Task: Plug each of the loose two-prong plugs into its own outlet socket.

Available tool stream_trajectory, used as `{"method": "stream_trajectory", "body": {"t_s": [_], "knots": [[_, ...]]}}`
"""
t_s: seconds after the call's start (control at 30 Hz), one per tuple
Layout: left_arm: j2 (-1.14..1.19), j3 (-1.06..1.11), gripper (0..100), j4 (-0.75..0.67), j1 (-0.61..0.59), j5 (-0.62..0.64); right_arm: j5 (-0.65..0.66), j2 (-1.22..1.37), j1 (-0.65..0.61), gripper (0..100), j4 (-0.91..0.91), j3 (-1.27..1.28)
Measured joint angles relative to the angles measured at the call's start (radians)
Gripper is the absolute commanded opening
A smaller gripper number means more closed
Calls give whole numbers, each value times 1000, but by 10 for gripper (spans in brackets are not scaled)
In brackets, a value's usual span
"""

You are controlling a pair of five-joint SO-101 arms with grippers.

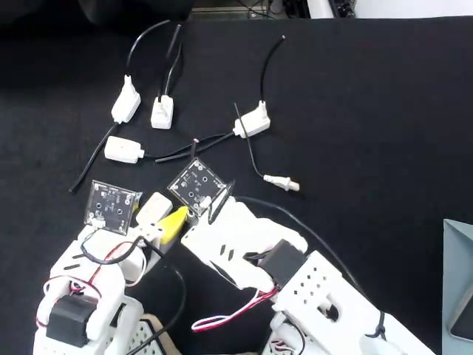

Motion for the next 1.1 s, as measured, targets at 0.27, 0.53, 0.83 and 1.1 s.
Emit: {"method": "stream_trajectory", "body": {"t_s": [0.27,0.53,0.83,1.1], "knots": [[0,20,299,-54,-94,23,0,0,-3,11,-11,0],[0,20,299,-74,-368,144,-2,66,78,12,-172,0],[0,23,299,-77,-568,253,-2,468,78,12,-480,-51],[-2,32,298,-80,-592,259,49,776,51,12,-588,-195]]}}
